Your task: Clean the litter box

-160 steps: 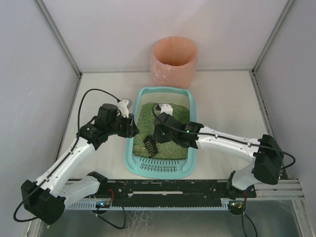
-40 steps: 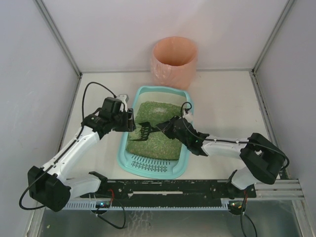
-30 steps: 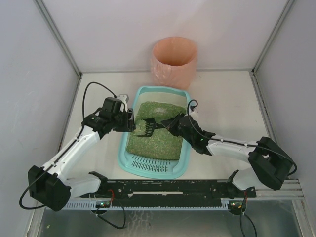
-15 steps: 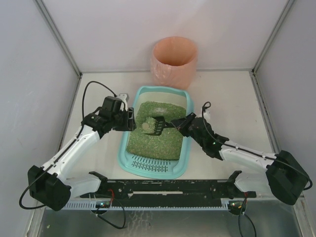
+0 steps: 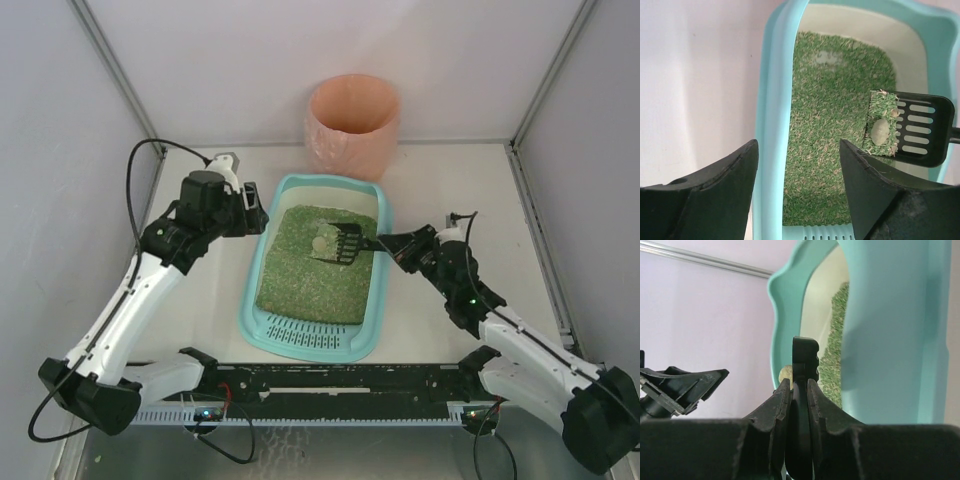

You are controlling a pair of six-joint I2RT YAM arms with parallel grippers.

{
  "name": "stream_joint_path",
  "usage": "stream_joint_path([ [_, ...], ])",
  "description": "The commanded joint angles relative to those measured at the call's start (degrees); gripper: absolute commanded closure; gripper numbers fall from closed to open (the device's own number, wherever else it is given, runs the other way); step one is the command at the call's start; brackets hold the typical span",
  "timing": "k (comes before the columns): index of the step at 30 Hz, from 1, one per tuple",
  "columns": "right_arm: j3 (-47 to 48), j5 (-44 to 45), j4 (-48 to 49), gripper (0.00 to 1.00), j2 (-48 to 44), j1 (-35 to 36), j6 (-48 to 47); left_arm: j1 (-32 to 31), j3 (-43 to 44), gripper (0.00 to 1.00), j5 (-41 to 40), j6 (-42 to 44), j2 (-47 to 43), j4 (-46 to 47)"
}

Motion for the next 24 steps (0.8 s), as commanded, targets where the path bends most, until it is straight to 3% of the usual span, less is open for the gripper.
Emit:
stream_joint_path([
  [1,-0.8,-4.6,3.7,1.0,-4.3,-3.3,-0.9,1.0,5.2,0.3,-0.4,-0.9,-3.0,0.3],
  [4,-2.0,-4.6,7.8,1.0,-3.7,-4.0,1.9,2.1,6.1,0.29,1.3,-0.3,-3.8,0.4],
  [8,-1.2,-13.6,12.1,1.0,0.5,-6.0,0.9,3.3,5.9,0.28,2.5,-1.3,-4.9,0.3],
  [12,-3.9,-6.6,11.3,1.0,-3.6,-7.1,3.7,3.6,5.1,0.28,1.7,-3.1,-6.2,0.4],
  [16,-1.7,-16.7,14.5,1.0,0.7,-8.6,1.8,3.7,3.3,0.28,2.0,-5.2,-7.1,1.7],
  [20,-5.5,-7.3,12.3,1.0,-4.7,-9.6,5.0,3.7,3.0,0.28,1.9,-5.0,-7.3,1.6],
  [24,-2.5,-20.4,17.4,1.0,2.2,-9.9,2.8,3.7,2.3,0.28,1.8,-4.9,-7.6,1.5],
])
